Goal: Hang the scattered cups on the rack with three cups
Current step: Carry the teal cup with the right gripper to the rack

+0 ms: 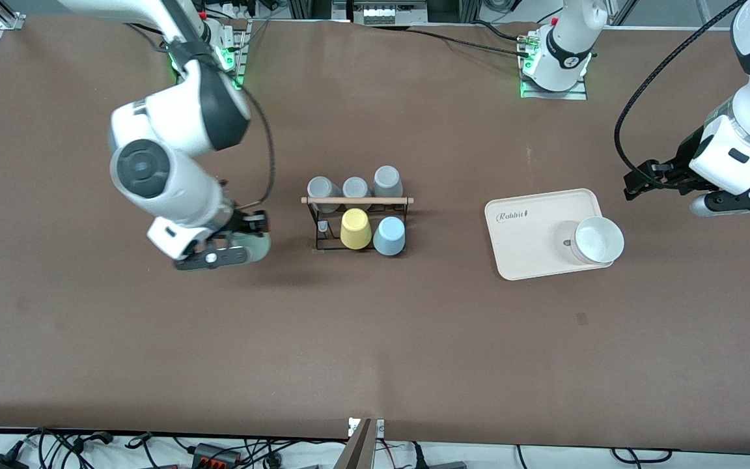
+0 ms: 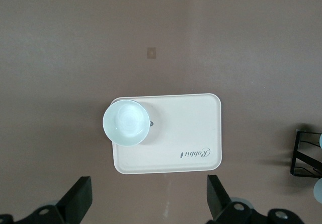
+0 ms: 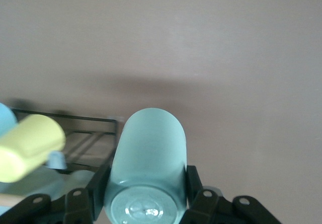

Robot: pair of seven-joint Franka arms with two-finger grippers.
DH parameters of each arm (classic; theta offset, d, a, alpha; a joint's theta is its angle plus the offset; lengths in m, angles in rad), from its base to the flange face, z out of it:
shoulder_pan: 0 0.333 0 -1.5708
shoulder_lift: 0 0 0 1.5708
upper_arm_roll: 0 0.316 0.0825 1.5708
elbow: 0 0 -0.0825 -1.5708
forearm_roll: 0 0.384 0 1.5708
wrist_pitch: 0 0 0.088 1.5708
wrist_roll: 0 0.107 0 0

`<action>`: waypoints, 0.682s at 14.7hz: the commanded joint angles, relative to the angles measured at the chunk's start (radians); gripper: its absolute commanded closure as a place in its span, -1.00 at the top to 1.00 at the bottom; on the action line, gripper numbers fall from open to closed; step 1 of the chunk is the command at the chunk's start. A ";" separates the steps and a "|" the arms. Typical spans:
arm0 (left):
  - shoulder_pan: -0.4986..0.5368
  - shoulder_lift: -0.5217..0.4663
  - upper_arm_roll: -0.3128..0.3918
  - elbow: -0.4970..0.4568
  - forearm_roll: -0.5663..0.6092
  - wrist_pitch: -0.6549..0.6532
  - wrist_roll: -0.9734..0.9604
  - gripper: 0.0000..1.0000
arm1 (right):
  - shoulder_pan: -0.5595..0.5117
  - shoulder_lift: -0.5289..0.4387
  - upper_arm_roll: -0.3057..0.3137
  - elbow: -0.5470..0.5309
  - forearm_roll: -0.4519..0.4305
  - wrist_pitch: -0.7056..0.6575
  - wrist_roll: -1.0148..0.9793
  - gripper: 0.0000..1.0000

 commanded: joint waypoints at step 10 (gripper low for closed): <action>0.006 -0.022 0.002 -0.015 -0.020 -0.003 0.027 1.00 | 0.128 0.081 0.006 0.102 0.077 -0.020 0.310 -0.52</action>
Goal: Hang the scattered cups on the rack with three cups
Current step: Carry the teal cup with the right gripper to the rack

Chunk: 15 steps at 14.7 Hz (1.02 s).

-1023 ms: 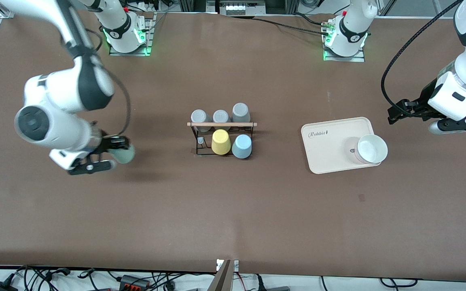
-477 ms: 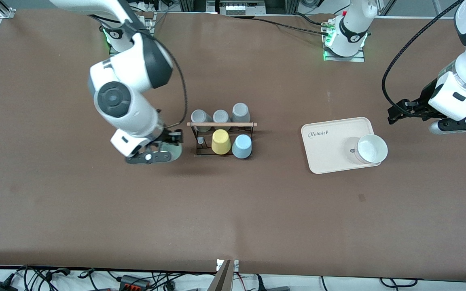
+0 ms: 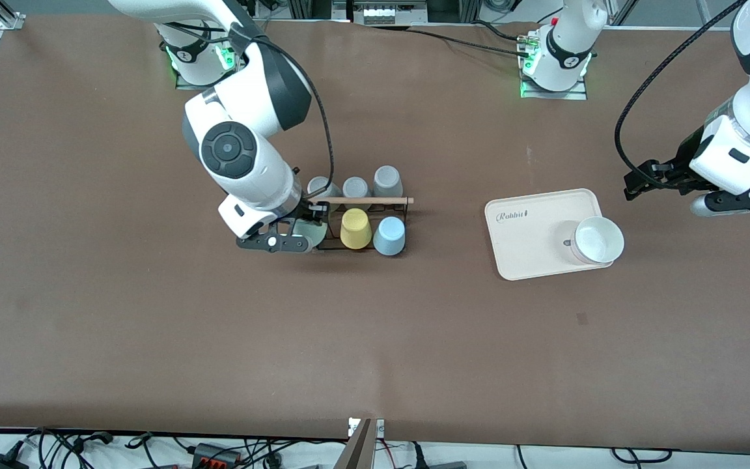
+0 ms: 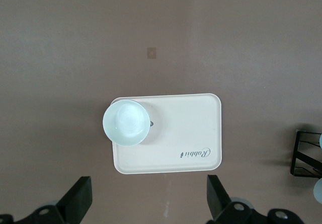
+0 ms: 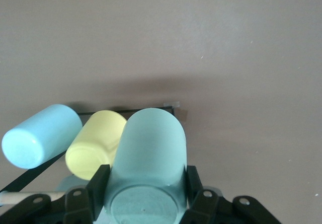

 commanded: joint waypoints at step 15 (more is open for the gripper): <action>0.006 -0.022 0.002 -0.015 -0.020 -0.003 0.027 1.00 | 0.036 0.134 0.003 0.036 0.012 -0.009 0.119 -0.42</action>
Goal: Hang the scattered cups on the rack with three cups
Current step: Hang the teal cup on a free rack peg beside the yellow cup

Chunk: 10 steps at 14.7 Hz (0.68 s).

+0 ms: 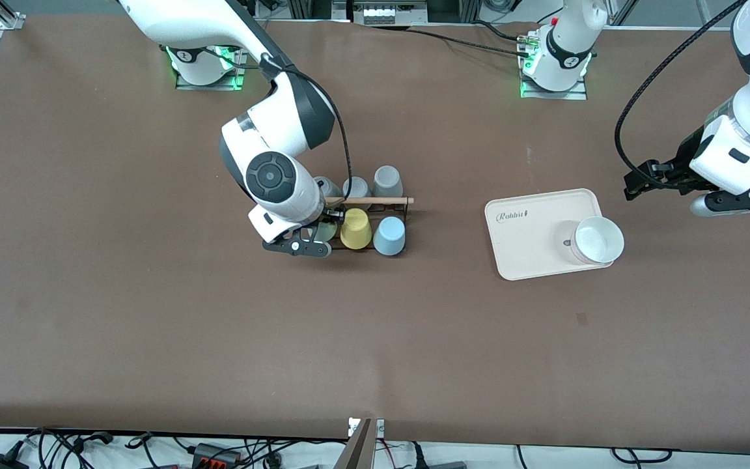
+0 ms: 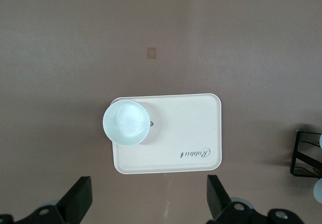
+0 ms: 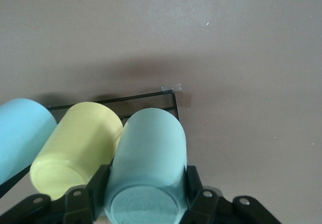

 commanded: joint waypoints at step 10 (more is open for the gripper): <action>0.006 -0.022 0.002 -0.015 -0.020 -0.003 0.027 1.00 | -0.055 -0.084 -0.013 0.111 -0.002 -0.084 0.050 1.00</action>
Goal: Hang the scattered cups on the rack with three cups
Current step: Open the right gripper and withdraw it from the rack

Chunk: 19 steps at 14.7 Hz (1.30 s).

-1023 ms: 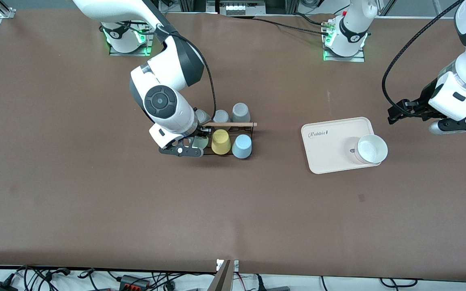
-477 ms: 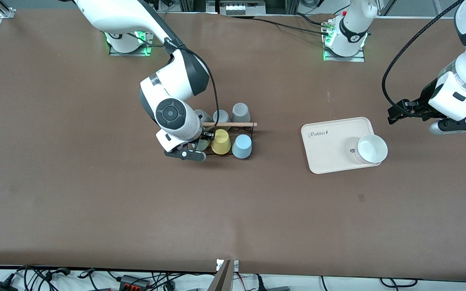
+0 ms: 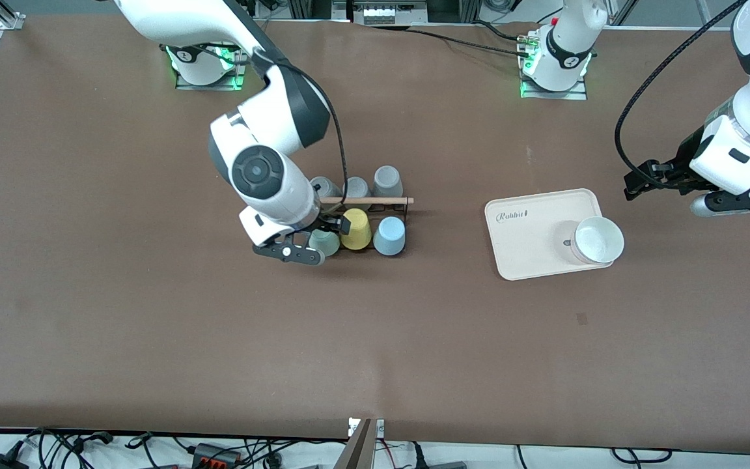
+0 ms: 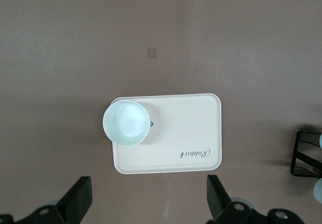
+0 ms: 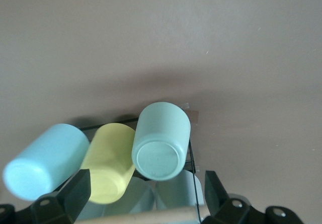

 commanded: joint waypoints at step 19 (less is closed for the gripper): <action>0.006 -0.020 0.002 -0.015 -0.019 -0.003 0.049 1.00 | -0.509 -0.322 -0.084 -0.002 -0.094 -0.254 -0.800 1.00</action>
